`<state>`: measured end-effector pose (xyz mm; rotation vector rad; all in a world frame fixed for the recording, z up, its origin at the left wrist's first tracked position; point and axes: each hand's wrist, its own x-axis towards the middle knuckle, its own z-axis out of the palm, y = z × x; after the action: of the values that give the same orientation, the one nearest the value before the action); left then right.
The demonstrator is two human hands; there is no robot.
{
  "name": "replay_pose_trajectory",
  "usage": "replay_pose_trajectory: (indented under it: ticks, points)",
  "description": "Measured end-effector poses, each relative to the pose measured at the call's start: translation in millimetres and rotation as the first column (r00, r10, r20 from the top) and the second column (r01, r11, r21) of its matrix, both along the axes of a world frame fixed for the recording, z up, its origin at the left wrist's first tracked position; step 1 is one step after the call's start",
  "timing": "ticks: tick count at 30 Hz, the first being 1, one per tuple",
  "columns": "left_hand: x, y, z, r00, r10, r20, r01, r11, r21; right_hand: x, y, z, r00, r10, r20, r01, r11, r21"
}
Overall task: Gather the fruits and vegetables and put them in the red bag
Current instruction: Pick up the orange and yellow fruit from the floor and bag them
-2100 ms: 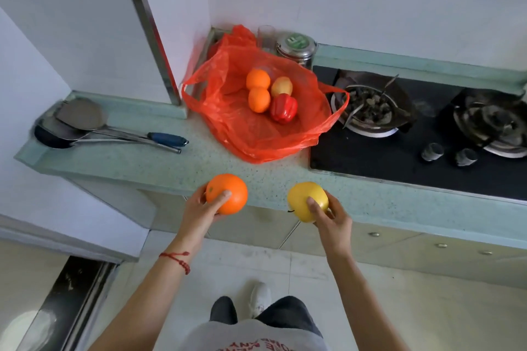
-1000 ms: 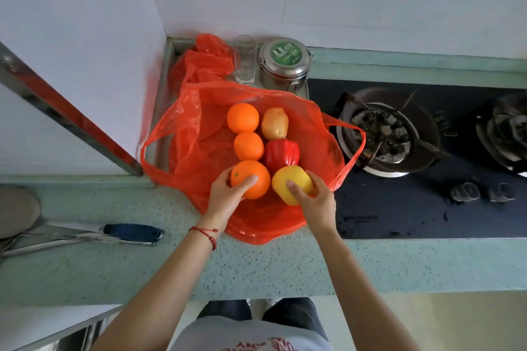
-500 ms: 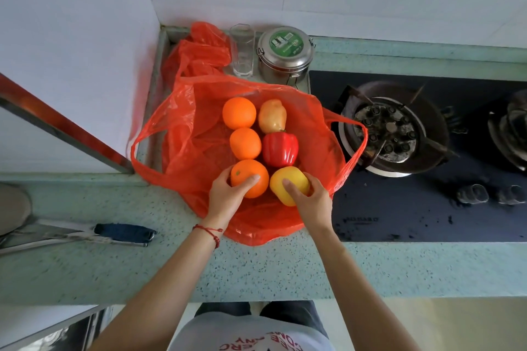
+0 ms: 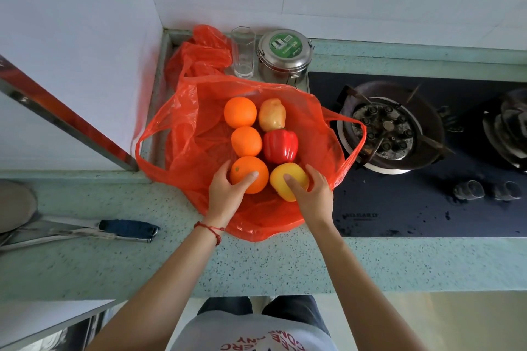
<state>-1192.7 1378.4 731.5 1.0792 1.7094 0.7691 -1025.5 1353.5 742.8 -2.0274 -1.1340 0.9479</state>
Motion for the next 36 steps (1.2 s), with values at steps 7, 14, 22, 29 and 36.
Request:
replay_pose_trajectory:
  ticks: [7,14,22,29,36]
  points:
    - [-6,-12,8,0.964,-0.134,-0.228,0.192,0.948,0.252,4,-18,3,0.988,0.032,0.149,-0.053,0.988,0.145]
    - [-1,-20,4,0.761,-0.352,-0.545,0.583,0.740,0.336,21,-56,-4,0.919,-0.011,0.394,-0.058,0.985,0.163]
    - [39,-31,8,0.506,-0.415,-0.756,0.812,0.525,0.255,59,-118,-5,0.848,-0.157,0.505,0.099,0.985,0.141]
    - [88,-53,15,0.427,-0.501,-0.753,0.891,0.378,0.253,90,-176,-2,0.803,-0.321,0.503,0.274,0.947,0.166]
    - [151,-103,16,0.265,-0.570,-0.778,0.963,0.189,0.190,121,-259,-6,0.731,-0.452,0.512,0.426,0.888,0.175]
